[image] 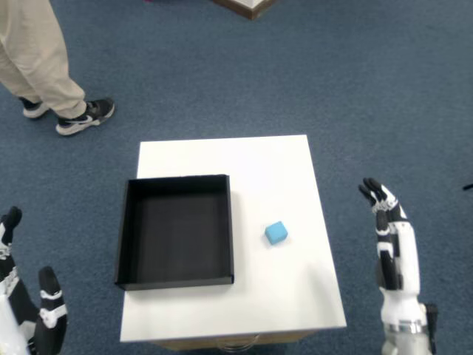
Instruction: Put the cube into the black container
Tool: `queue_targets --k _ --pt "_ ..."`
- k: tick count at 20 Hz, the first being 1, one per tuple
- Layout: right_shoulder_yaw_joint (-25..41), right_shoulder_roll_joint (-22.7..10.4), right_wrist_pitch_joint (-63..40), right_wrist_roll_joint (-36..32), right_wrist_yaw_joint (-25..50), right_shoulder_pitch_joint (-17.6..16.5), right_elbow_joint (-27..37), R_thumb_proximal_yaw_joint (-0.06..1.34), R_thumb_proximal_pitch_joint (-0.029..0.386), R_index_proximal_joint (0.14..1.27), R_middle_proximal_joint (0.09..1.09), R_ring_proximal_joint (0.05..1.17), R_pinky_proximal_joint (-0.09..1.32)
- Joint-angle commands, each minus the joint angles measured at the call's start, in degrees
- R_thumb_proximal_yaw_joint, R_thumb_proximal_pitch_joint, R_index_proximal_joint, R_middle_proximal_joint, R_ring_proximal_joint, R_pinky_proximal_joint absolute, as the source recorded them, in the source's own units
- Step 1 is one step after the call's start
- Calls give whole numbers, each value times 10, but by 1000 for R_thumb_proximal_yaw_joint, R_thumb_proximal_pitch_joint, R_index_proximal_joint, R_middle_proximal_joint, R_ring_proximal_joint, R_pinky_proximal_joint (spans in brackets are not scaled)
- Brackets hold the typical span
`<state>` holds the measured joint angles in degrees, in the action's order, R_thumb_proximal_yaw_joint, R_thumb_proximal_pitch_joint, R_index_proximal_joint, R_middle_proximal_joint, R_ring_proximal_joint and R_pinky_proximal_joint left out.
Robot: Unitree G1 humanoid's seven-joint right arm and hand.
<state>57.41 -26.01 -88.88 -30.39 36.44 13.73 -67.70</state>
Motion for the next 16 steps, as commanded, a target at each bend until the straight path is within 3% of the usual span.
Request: queue_targets --k 1,5,6,8,10,12,14,16 --pt "-24 -23 -39 21 -12 39 -13 95 193 311 246 284 156" --pt "-59 -41 -41 92 -27 84 -69 347 232 370 305 321 152" --pt "-64 -47 -40 114 -31 99 -92 430 201 372 306 323 161" --pt "-68 -60 -47 164 -37 135 -104 385 123 375 301 315 163" --pt "-84 -84 -51 228 -55 166 -68 367 93 379 295 303 162" --pt "-116 -104 -42 292 -69 174 -32 327 70 380 291 291 153" --pt "-168 -114 -6 379 -78 165 36 311 50 378 288 281 137" --pt "-237 -125 89 486 -51 129 138 328 23 376 291 281 148"
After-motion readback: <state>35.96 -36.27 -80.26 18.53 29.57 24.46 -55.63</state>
